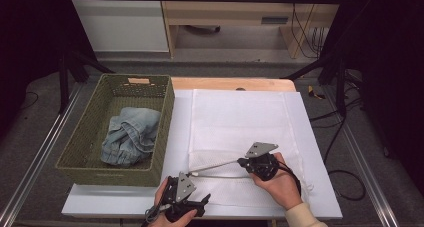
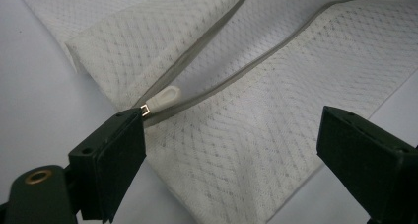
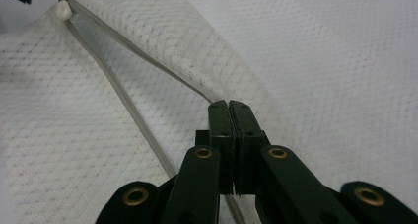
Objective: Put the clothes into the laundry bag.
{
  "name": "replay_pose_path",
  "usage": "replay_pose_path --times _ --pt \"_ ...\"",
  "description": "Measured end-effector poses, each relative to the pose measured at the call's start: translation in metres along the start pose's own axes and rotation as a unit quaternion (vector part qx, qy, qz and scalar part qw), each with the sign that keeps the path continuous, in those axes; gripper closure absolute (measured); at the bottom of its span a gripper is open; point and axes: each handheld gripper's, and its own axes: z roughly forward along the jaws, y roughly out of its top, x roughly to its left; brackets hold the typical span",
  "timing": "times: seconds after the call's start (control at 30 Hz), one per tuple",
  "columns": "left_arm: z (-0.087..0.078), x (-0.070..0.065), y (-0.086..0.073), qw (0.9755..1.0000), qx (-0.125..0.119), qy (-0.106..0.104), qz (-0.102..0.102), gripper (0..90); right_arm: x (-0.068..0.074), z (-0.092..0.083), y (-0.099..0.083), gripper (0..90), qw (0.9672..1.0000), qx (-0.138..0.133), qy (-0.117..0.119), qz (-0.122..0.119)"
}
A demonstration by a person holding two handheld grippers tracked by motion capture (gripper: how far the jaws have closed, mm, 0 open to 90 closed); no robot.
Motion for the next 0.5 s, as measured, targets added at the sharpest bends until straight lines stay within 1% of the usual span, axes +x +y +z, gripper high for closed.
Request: replay_pose_path --times 0.07,0.33,0.4,0.5 --pt "0.0 0.0 0.0 1.0 0.0 0.001 0.0 11.0 -0.001 -0.005 0.003 89.4 0.9999 -0.008 -0.002 0.007" --pt "0.0 0.0 0.0 1.0 0.0 0.004 -0.002 10.8 -0.003 -0.018 0.008 89.5 0.9992 -0.035 -0.003 0.017" --pt "0.0 0.0 0.0 1.0 0.001 0.002 -0.001 10.7 -0.003 -0.021 0.008 89.5 0.9987 -0.045 0.0 0.025" --pt "0.001 0.001 0.0 1.0 0.001 0.002 0.0 10.7 -0.003 -0.024 0.009 89.5 0.998 -0.056 -0.001 0.03"
